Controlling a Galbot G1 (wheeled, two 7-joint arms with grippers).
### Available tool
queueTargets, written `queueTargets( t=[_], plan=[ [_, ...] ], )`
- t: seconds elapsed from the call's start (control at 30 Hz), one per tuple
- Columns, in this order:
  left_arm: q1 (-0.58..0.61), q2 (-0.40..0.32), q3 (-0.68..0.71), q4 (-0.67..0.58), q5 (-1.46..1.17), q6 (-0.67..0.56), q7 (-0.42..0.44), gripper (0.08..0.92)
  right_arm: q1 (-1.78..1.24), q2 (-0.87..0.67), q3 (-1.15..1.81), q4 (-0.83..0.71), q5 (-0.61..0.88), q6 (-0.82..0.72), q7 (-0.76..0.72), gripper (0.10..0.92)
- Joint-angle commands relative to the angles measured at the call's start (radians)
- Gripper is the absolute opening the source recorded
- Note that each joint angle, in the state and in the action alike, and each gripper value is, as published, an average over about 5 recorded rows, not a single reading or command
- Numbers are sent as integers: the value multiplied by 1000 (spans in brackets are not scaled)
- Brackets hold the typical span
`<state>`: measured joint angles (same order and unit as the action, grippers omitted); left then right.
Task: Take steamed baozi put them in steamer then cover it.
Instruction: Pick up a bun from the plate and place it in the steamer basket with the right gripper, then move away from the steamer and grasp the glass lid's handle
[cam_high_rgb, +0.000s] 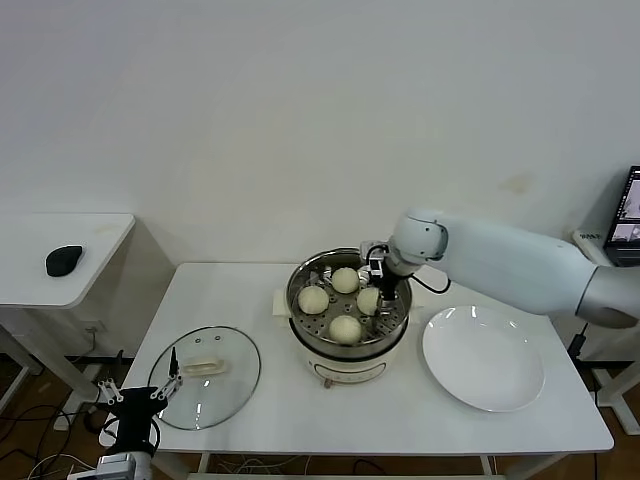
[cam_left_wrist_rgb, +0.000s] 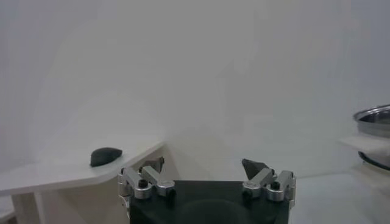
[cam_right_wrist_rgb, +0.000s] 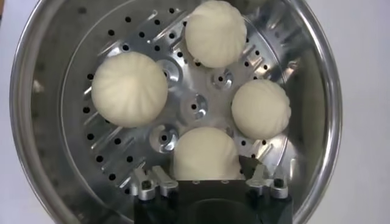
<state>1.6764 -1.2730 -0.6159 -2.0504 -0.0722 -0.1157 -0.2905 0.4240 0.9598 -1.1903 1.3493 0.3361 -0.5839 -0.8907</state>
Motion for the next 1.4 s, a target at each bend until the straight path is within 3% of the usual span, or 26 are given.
queueTargets(
  t=[0.03, 0.27, 0.4, 0.53, 0.67, 0.77, 1.03, 1.23, 1.4],
  plan=[
    [-1, -1, 0, -2, 0, 1, 1, 823, 29, -151, 94, 165, 33, -2, 15, 819],
    [-3, -3, 6, -2, 1, -1, 2, 823, -167, -432, 335, 397, 114, 31, 266, 823],
    [-3, -5, 9, 0, 2, -6, 3, 823, -540, -549, 653, 510, 137, 104, 464, 823],
    [-3, -8, 13, 8, 6, -24, 4, 823, -953, -560, 978, 547, 114, 274, 665, 823],
    [-4, -15, 24, 20, 14, -55, 7, 823, -1354, -429, 1337, 523, -40, 442, 753, 823],
    [-4, -22, 34, 30, 21, -79, 9, 823, -1532, -248, 1539, 500, -146, 559, 768, 823],
    [-4, -38, 63, 50, 75, -124, -10, 823, -1776, 188, 1915, 444, -277, 801, 644, 823],
    [-27, -46, 51, 122, 456, -63, -141, 823, -1894, 370, 2075, 495, -247, 778, 571, 823],
    [-23, 1, -18, 202, 805, -64, -139, 823, -1971, 419, 2153, 579, -206, 679, 607, 823]
  ],
)
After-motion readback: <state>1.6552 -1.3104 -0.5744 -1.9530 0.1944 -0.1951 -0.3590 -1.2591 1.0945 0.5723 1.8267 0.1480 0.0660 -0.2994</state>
